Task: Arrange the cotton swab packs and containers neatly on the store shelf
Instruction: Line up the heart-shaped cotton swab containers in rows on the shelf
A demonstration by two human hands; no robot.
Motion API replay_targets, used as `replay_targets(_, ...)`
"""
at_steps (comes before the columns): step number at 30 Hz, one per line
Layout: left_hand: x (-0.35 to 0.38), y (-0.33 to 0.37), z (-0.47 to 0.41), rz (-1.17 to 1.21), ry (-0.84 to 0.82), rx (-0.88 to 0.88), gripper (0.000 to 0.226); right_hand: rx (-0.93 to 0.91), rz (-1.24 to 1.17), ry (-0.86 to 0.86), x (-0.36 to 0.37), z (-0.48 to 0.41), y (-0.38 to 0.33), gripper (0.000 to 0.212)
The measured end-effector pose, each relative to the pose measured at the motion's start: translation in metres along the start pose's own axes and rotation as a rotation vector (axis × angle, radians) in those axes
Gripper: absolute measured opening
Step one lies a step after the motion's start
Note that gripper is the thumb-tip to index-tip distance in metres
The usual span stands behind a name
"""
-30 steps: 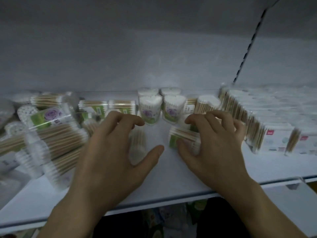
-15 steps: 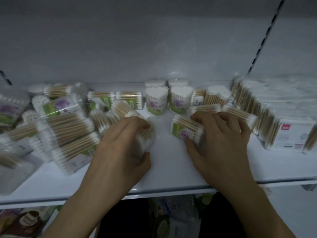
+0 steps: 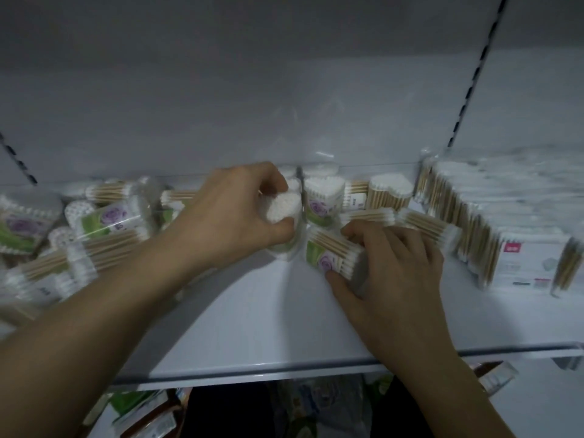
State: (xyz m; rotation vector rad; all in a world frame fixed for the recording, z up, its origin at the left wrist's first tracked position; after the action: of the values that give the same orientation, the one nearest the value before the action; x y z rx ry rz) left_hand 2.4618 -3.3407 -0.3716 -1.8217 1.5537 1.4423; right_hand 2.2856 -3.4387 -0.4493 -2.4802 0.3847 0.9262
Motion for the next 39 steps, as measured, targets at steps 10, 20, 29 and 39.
replay_targets(10, 0.034, -0.016, 0.004, 0.129, 0.214, -0.003, 0.040, -0.013, -0.033, 0.025, -0.001, 0.000, -0.002, 0.045)
replay_targets(20, 0.048, -0.026, 0.011, 0.145, 0.286, 0.027, 0.043, 0.035, -0.477, 0.115, -0.036, -0.043, -0.002, 0.041)
replay_targets(29, 0.051, -0.032, 0.013, 0.214, 0.313, 0.065, 0.042, 0.099, -0.079, -0.298, -0.031, -0.101, 0.020, 0.057)
replay_targets(39, 0.049, -0.031, 0.017, 0.190, 0.316, 0.052, 0.041, -0.110, 0.079, -0.629, -0.032, -0.128, -0.010, 0.052)
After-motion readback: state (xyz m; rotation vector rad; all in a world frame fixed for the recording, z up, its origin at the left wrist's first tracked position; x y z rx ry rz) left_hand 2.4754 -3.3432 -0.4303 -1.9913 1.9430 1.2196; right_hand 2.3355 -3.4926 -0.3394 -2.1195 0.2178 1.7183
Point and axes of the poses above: each hand's wrist, its own z-axis away from the middle knuckle, its own x-axis out of the palm, y = z × x, the point moved 4 cm from there along -z, towards the middle knuckle
